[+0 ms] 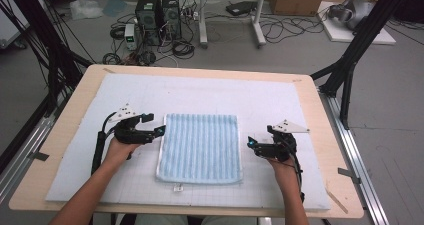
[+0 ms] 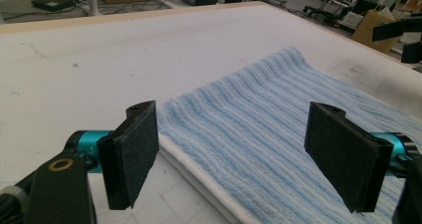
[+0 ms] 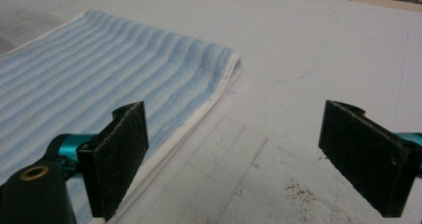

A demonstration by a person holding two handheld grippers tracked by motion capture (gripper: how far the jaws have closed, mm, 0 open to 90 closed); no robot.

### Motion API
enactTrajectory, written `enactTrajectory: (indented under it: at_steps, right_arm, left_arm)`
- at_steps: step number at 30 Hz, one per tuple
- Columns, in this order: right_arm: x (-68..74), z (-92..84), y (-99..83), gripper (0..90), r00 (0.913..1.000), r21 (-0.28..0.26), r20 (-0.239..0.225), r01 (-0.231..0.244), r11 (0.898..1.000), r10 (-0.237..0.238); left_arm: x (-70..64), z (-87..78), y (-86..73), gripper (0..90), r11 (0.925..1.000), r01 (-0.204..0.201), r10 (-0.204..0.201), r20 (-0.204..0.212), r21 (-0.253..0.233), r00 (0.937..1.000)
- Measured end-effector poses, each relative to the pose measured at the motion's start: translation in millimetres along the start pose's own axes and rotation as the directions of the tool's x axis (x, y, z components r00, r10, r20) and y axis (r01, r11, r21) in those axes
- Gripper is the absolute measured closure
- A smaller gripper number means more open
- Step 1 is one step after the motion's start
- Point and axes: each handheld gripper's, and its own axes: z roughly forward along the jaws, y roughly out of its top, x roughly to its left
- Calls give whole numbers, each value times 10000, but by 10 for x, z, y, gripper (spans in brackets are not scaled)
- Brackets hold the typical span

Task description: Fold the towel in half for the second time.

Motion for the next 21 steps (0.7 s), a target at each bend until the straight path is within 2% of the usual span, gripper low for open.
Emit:
enactTrajectory:
  at_steps: [9,11,13,18,21]
  right_arm:
    - [-2,-4,1,116,10000,-12,4,-46,10000,46]
    - [0,0,0,116,10000,34,-26,-11,10000,11]
    - [13,8,-1,116,10000,107,-30,49,9999,-49]
    - [24,22,-5,116,9999,248,-85,62,9997,-60]
    - [18,17,-5,116,9999,211,-99,21,9998,-19]
  left_arm:
    - [44,4,-7,224,9998,215,-216,-167,-22,9996]
    - [55,2,3,228,9999,72,-64,-570,145,9984]
    - [77,12,20,231,9996,147,-129,-743,238,9972]
    - [143,40,90,232,9991,333,-309,-843,275,9960]
    - [180,82,117,247,9973,439,-396,-730,581,9965]
